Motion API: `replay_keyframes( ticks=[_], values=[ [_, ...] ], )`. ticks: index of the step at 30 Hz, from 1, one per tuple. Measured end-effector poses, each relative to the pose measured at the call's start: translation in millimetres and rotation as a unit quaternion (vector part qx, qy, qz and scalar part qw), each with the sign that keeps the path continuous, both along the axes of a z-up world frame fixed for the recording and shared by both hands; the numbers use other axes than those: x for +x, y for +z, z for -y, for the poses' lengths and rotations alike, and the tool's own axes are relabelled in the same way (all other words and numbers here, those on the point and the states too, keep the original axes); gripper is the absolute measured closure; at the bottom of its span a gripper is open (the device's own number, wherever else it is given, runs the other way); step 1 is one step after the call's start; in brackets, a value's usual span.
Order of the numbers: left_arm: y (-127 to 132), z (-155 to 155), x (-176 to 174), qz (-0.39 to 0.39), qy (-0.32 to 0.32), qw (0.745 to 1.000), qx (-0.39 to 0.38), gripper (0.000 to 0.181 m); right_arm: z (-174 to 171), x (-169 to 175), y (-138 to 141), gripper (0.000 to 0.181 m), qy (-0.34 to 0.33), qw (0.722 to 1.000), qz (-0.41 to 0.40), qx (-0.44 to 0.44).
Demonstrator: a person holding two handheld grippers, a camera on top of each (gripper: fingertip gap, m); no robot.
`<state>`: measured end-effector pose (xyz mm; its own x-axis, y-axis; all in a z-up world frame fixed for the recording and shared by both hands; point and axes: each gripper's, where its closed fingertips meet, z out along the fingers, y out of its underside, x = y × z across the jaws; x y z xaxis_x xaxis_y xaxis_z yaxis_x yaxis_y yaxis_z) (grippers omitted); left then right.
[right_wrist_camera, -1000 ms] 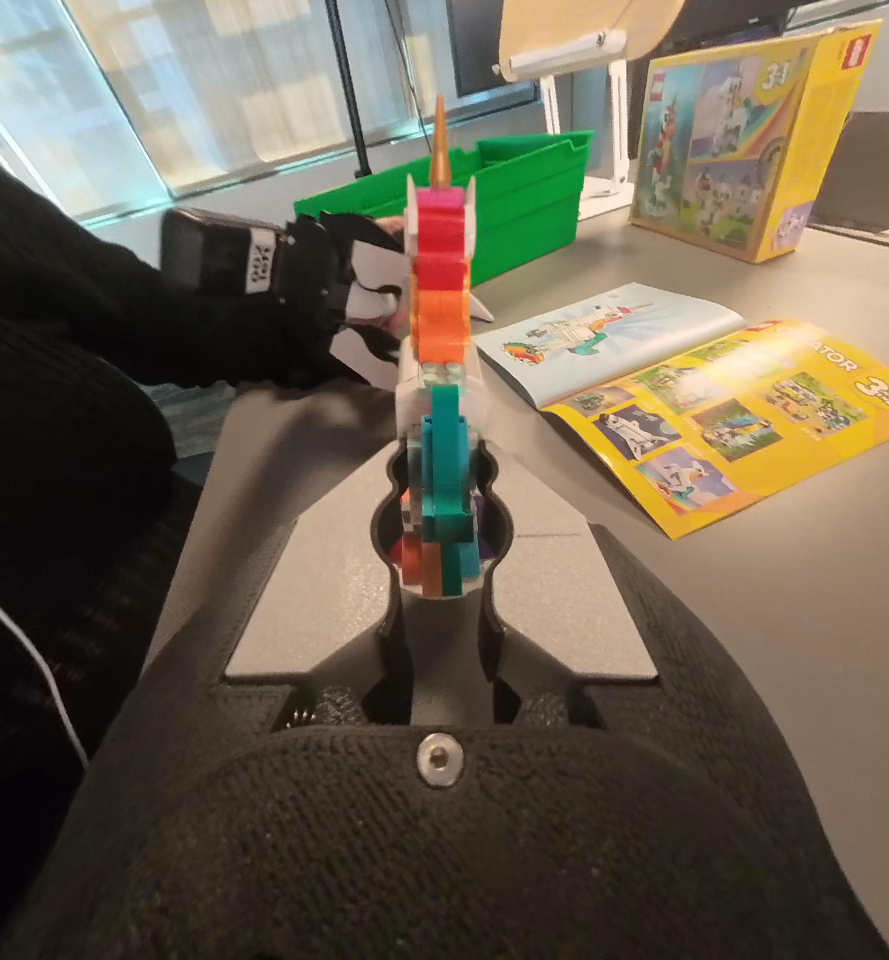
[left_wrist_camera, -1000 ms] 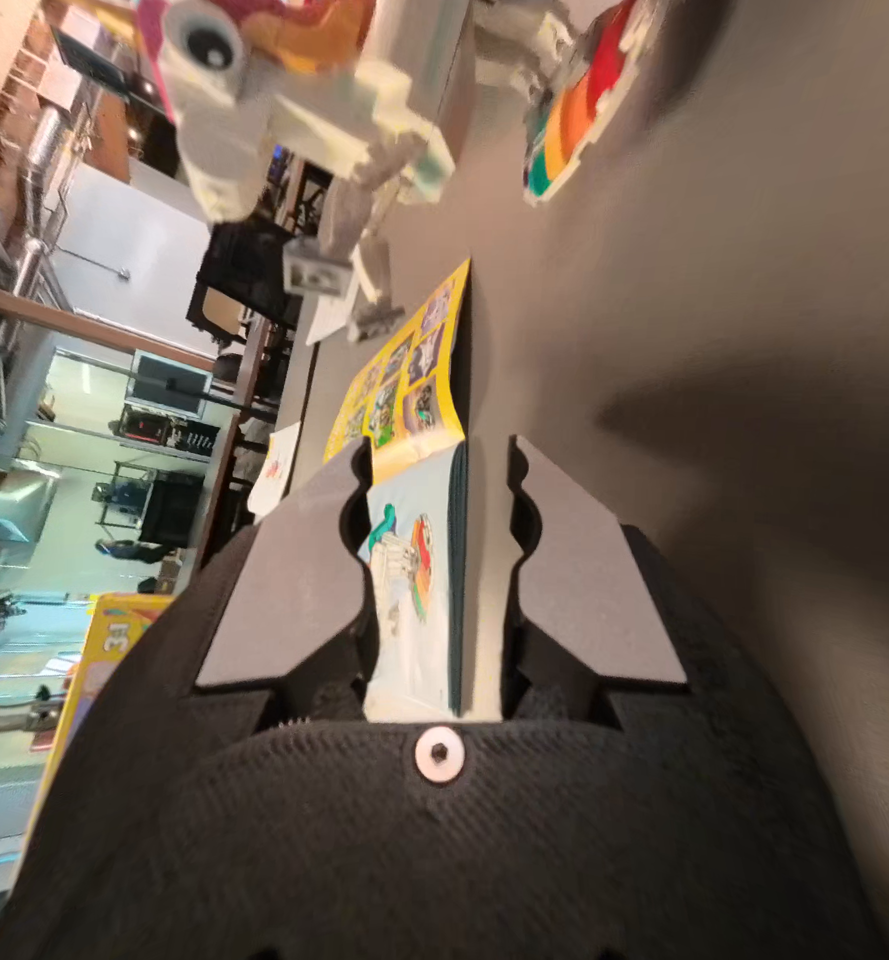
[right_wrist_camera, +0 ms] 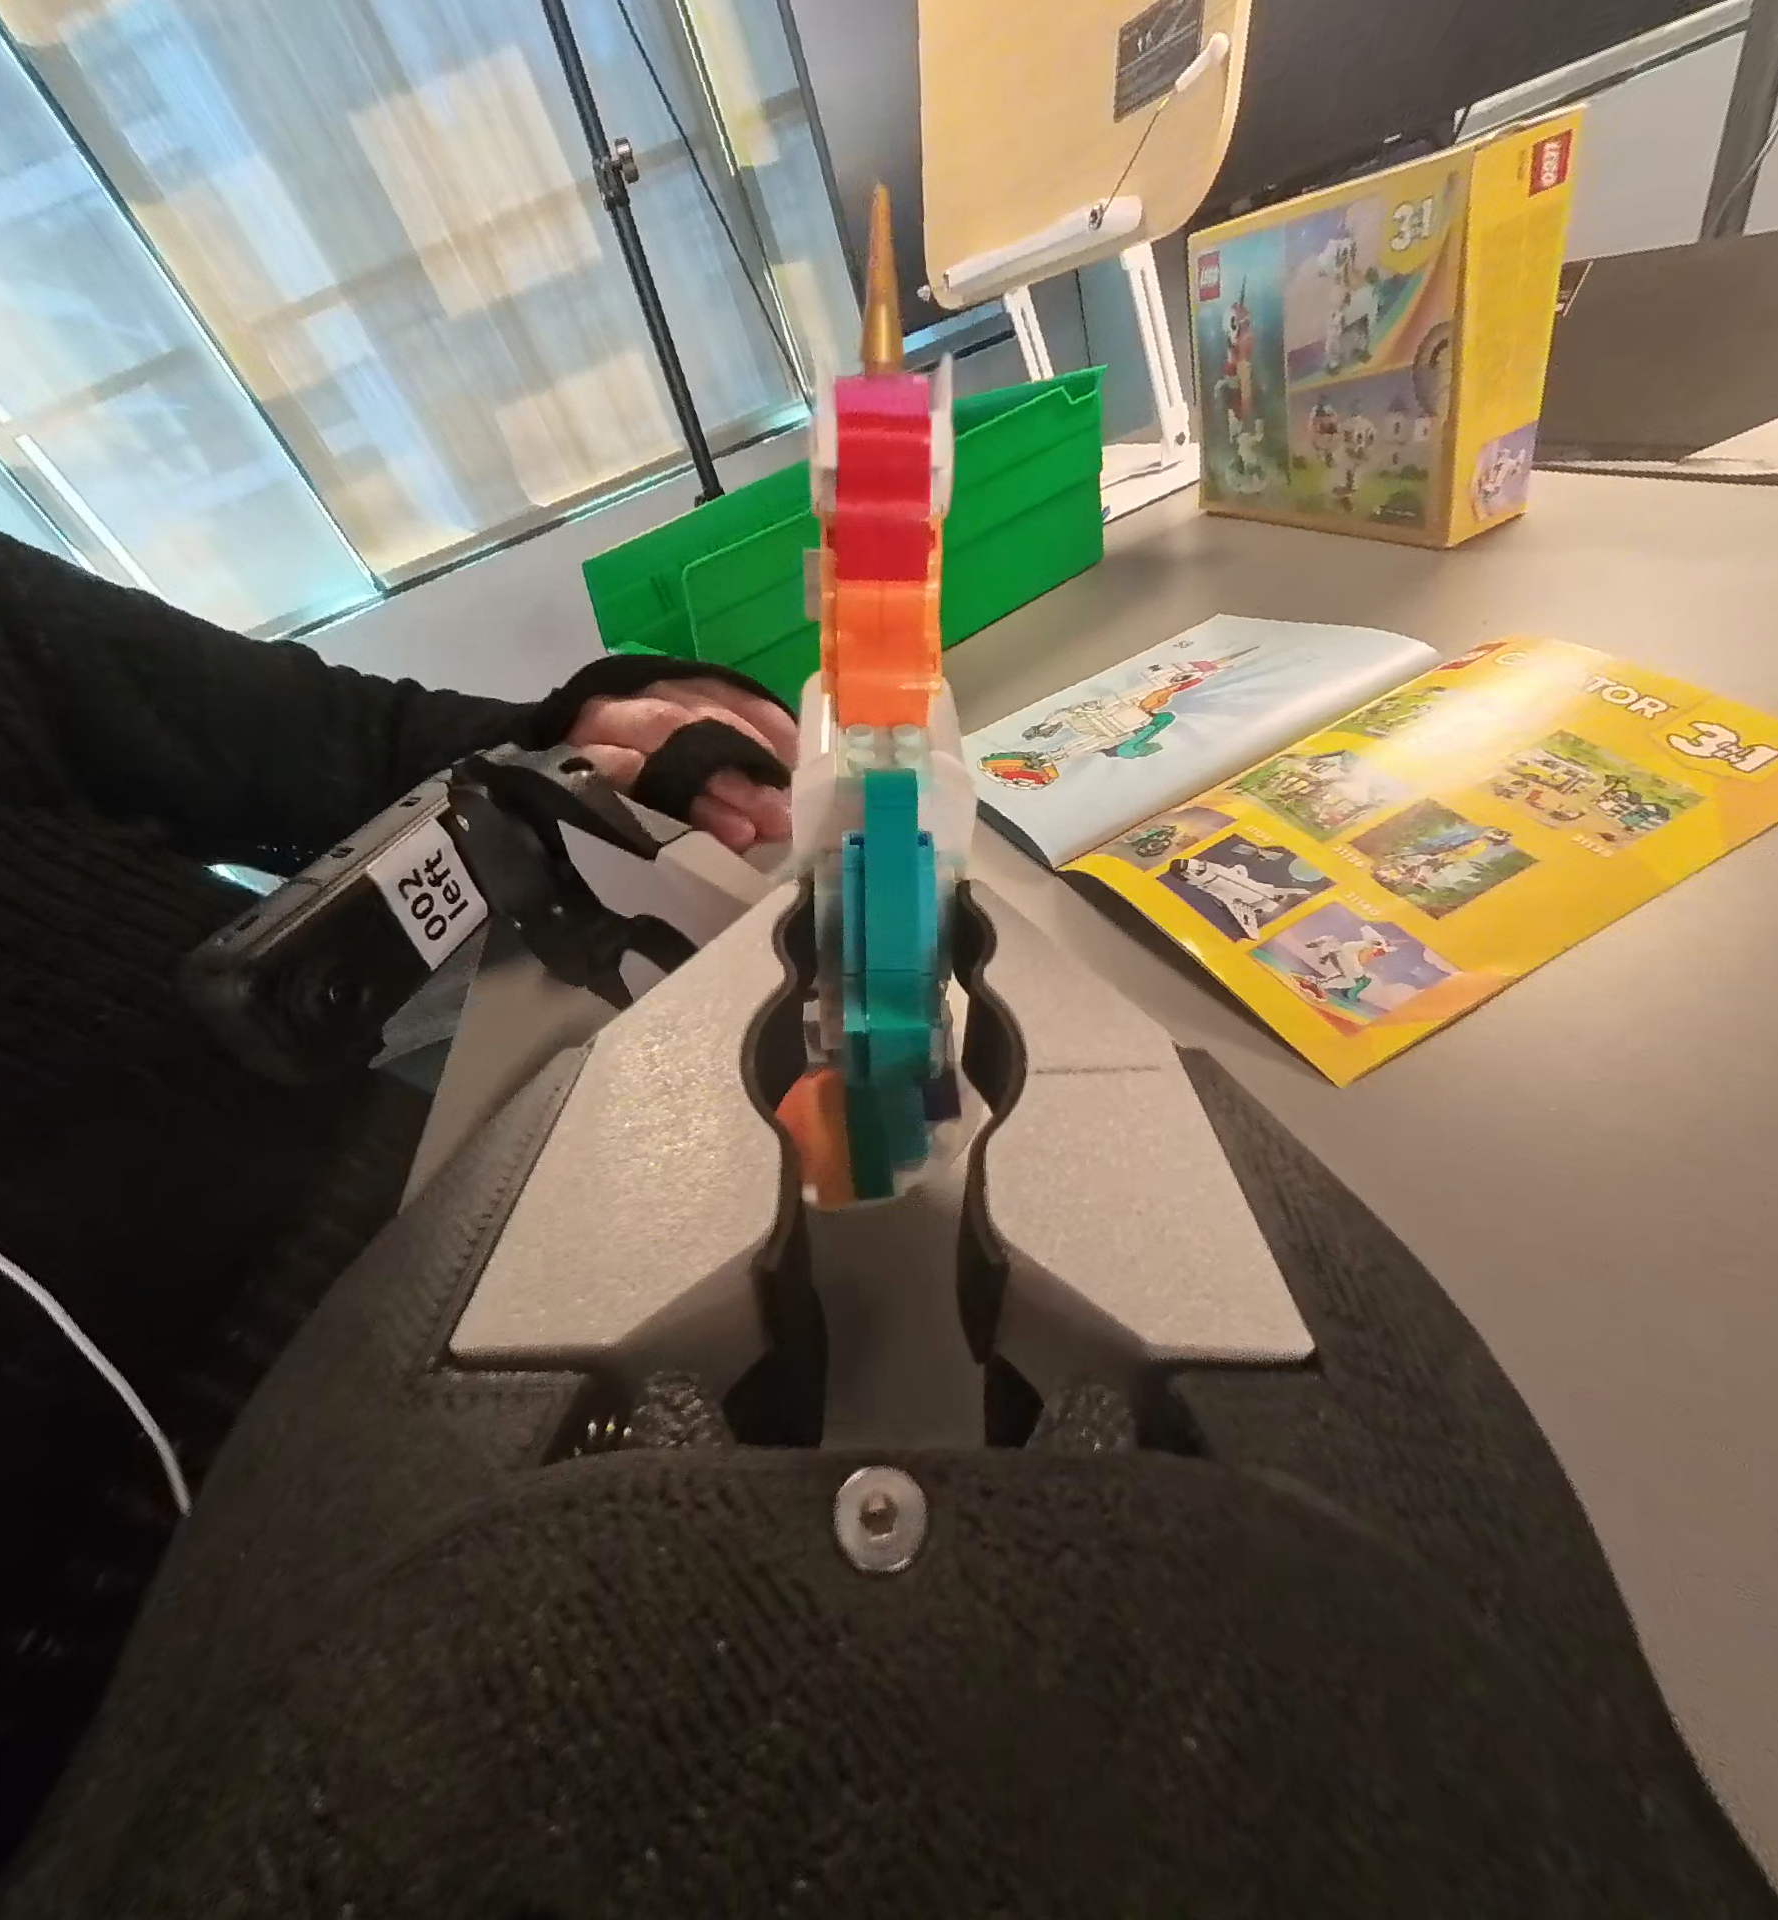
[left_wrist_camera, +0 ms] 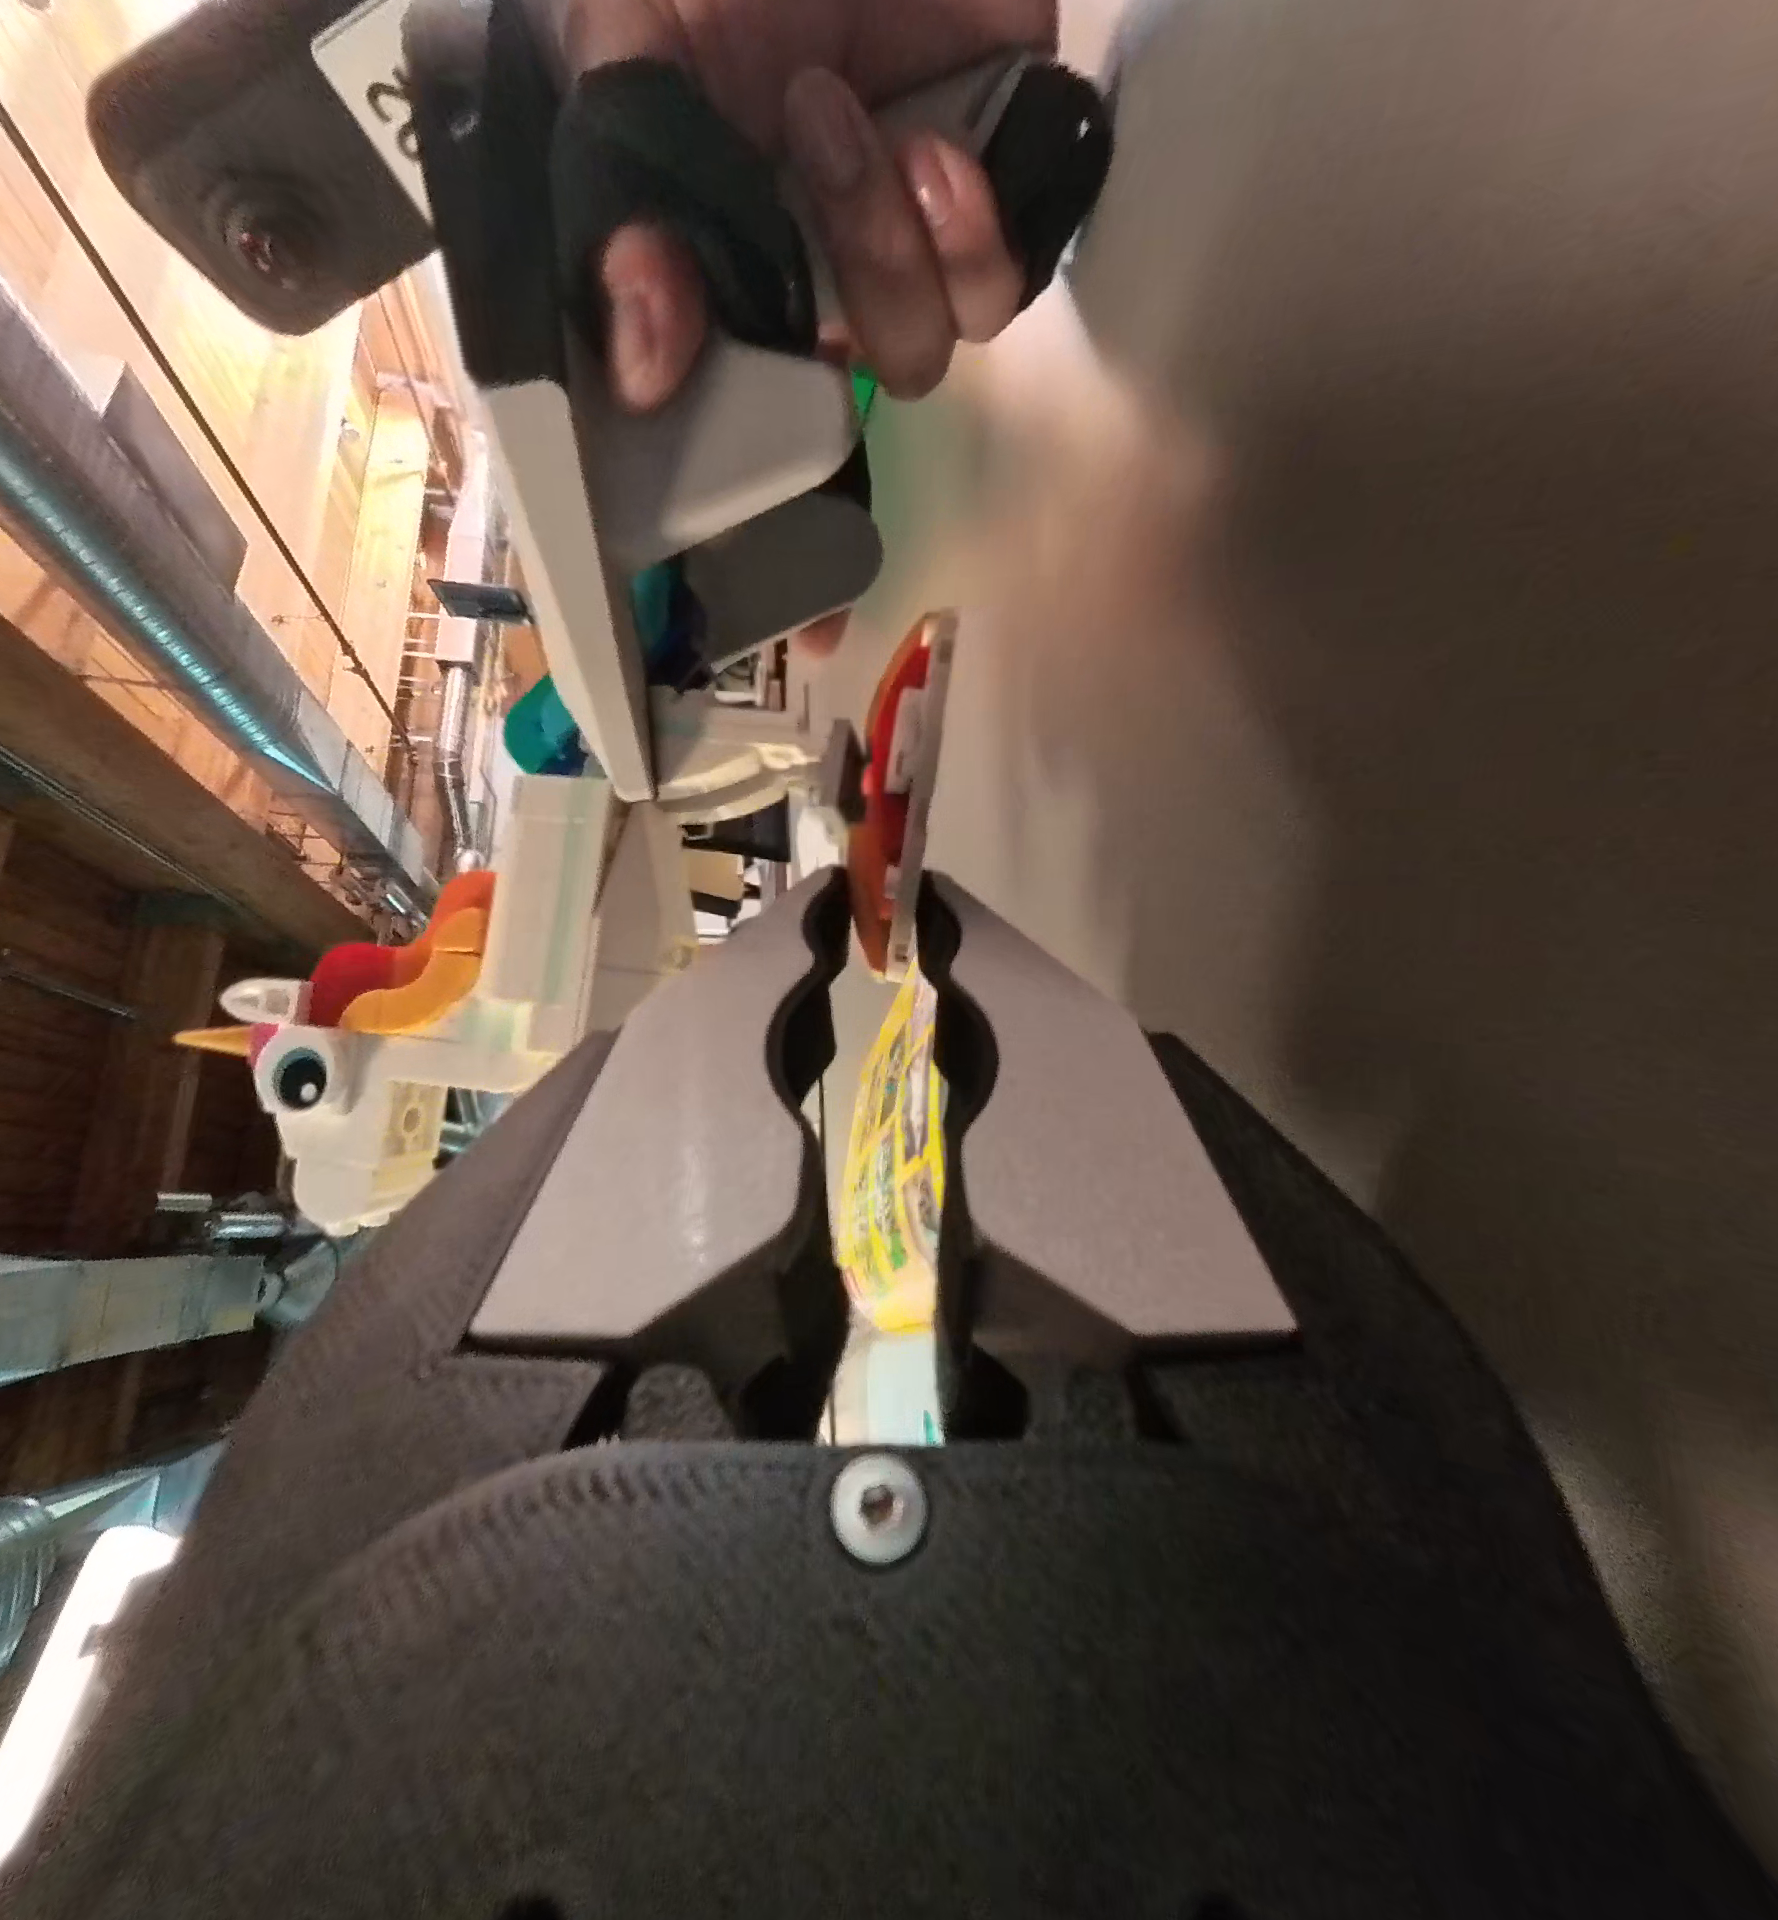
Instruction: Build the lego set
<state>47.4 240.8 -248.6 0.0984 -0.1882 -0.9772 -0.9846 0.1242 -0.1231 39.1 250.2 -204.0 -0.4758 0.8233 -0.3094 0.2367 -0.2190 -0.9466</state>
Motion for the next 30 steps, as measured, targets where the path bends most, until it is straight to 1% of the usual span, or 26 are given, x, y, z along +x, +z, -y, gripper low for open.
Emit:
replay_keyframes(
  ticks=[4,11,24,30],
  values=[
    [-1,0,-3,0.0,0.004,1.0,-0.002,0.171,3,0,1,0.158,0.004,1.0,-0.004,0.008],
    [0,0,-4,0.002,0.009,1.0,-0.002,0.17,6,-1,1,0.158,-0.003,0.999,-0.021,0.049],
    [7,2,-5,0.023,0.006,1.0,0.008,0.17,11,-1,8,0.158,0.004,0.998,-0.044,0.043],
    [8,3,-6,0.033,0.006,0.999,0.007,0.17,14,-1,8,0.157,-0.001,0.996,-0.051,0.08]
  ],
)
